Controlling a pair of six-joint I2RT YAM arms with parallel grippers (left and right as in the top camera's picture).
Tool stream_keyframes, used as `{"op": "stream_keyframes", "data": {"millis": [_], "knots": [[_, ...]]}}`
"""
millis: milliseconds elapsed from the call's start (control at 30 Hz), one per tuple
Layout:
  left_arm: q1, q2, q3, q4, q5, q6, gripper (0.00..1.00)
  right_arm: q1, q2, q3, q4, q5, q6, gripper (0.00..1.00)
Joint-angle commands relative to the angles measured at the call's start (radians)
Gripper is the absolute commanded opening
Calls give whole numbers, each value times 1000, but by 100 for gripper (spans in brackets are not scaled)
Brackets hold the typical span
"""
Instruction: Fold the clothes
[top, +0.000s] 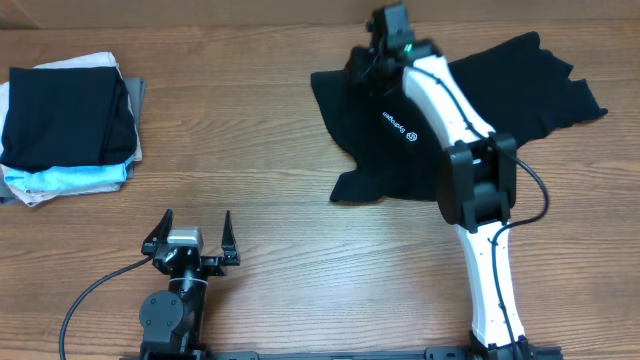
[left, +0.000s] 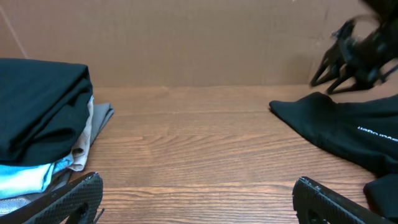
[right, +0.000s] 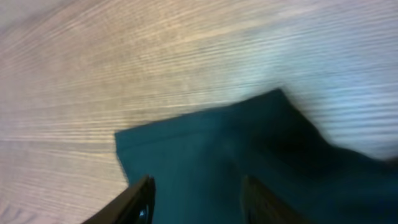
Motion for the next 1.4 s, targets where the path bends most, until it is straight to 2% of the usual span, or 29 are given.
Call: {"op": "stream_keyframes", "data": {"millis": [0, 67, 233, 467, 700, 867, 1067, 1167, 1367], "knots": [[-7, -10, -4, 4, -13, 19, 100, -78, -122, 151, -182, 43, -30, 49], [-7, -10, -4, 4, -13, 19, 100, -124, -163, 201, -332, 43, -26, 49], [-7, -10, -4, 4, -13, 19, 100, -250, -228, 217, -580, 43, -26, 52], [-7, -10, -4, 4, -13, 19, 100, -434, -229, 195, -771, 47, -27, 56], [-7, -10, -4, 4, -13, 19, 100, -562, -229, 32, -771, 89, -32, 55], [-7, -10, -4, 4, -13, 19, 100, -616, -229, -151, -771, 79, -103, 55], [-7, -10, -4, 4, -13, 19, 100, -641, -229, -296, -721, -95, -306, 55], [-7, -10, -4, 4, -13, 19, 100, -640, -229, -342, -652, -80, -398, 56], [-7, -10, -4, 4, -13, 19, 100, -640, -229, -472, -552, -73, -458, 50]]}}
